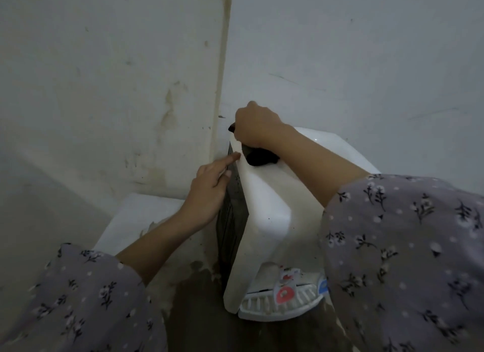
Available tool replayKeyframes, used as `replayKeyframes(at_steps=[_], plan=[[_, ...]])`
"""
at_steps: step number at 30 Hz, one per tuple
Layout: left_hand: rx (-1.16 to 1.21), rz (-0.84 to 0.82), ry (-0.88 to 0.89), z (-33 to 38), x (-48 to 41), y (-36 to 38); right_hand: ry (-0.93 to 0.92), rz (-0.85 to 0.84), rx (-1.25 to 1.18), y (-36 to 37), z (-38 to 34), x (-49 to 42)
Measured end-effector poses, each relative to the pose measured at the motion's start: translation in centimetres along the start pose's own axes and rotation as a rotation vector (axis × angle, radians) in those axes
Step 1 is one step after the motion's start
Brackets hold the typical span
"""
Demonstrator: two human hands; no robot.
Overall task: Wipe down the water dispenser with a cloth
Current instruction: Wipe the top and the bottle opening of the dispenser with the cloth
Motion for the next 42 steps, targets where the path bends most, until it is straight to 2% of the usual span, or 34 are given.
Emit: replayKeyframes(at_steps=[6, 12, 17, 22, 25, 29, 36, 39, 42], plan=[[-0.128, -0.089, -0.037, 0.9, 0.1, -0.3, -0.13, 0.068, 0.006, -0.1, 0.6, 4.6], [-0.066, -0.166, -0.117, 2.2, 0.5, -0.2, -0.168, 0.215, 0.041, 0.5, 1.3, 12.0], [0.063, -0.008, -0.197, 4.1, 1.1, 0.1, -0.253, 0.366, 0.026, 2.6, 2.7, 16.8], [0.051, 0.118, -0.09, 6.4, 3.5, 1.5, -0.353, 0.567, -0.02, 5.4, 5.7, 19.7], [0.011, 0.154, -0.06, 6.6, 4.8, 2.4, -0.309, 0.657, -0.021, 6.7, 8.1, 21.2], [0.006, 0.169, -0.114, 6.7, 5.6, 2.9, -0.189, 0.746, -0.041, 8.0, 11.6, 22.3], [0.027, 0.136, -0.229, 8.1, 6.2, 3.3, 0.03, 0.663, -0.287, 5.3, 11.9, 21.8], [0.038, 0.118, -0.241, 8.7, 6.2, 3.7, 0.006, 0.693, -0.312, 3.5, 8.9, 20.5], [0.061, 0.128, -0.206, 9.0, 6.0, 4.1, -0.049, 0.625, -0.258, 3.4, 5.4, 19.3]])
Point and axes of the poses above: each hand's wrist, its own x-axis away from the middle knuckle, its own y-axis out of the palm, z = x × y, the point moved 1 cm from there along -x, towards the middle knuckle, and after that the axes turned 7 degrees about y, right-handed, at the moved point
